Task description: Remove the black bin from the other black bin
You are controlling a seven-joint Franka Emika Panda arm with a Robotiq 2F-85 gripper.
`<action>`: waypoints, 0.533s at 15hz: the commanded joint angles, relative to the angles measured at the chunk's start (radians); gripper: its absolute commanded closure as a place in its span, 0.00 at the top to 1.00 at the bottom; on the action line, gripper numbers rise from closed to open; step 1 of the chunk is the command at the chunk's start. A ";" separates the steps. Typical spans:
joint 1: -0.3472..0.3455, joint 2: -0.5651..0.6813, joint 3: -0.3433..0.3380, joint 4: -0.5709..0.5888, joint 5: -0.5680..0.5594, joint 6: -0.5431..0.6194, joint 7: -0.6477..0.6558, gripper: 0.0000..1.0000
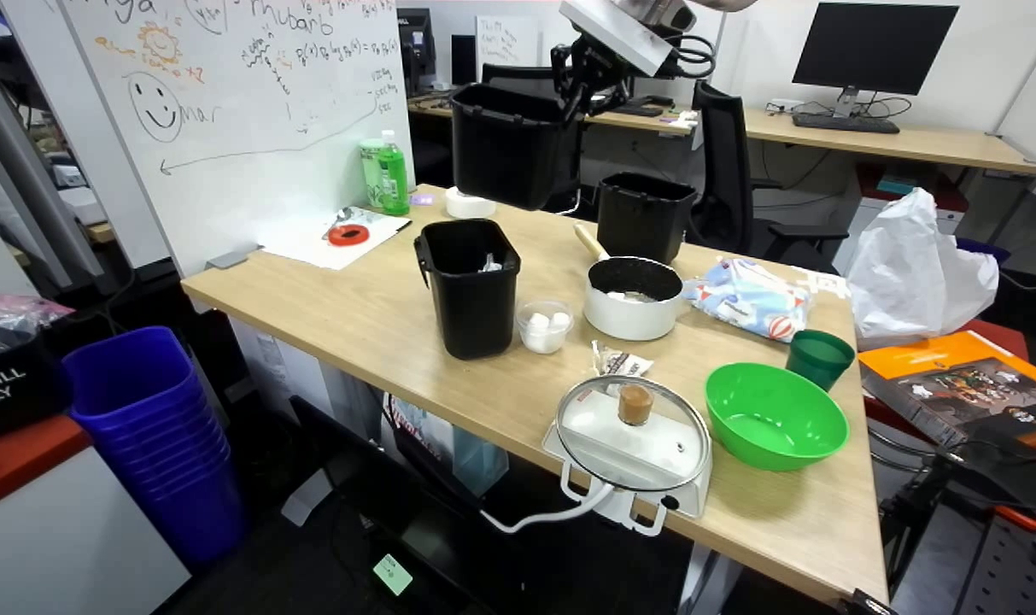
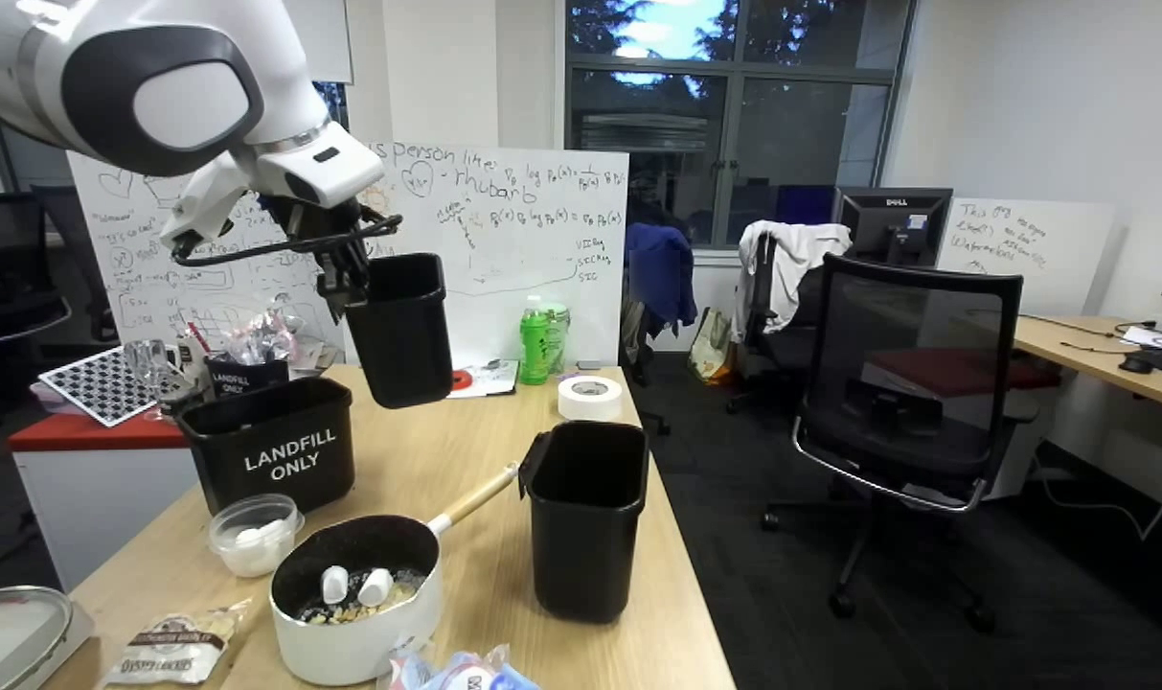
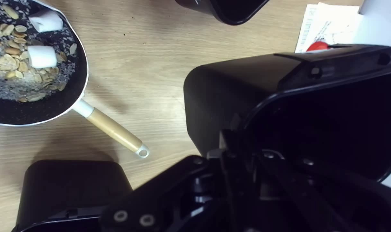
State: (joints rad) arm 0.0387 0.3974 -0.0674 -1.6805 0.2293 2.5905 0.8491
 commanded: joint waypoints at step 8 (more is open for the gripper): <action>-0.002 0.251 -0.057 0.164 -0.029 -0.080 0.099 0.02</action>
State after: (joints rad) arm 0.0372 0.6122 -0.1193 -1.5677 0.2125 2.5677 0.9278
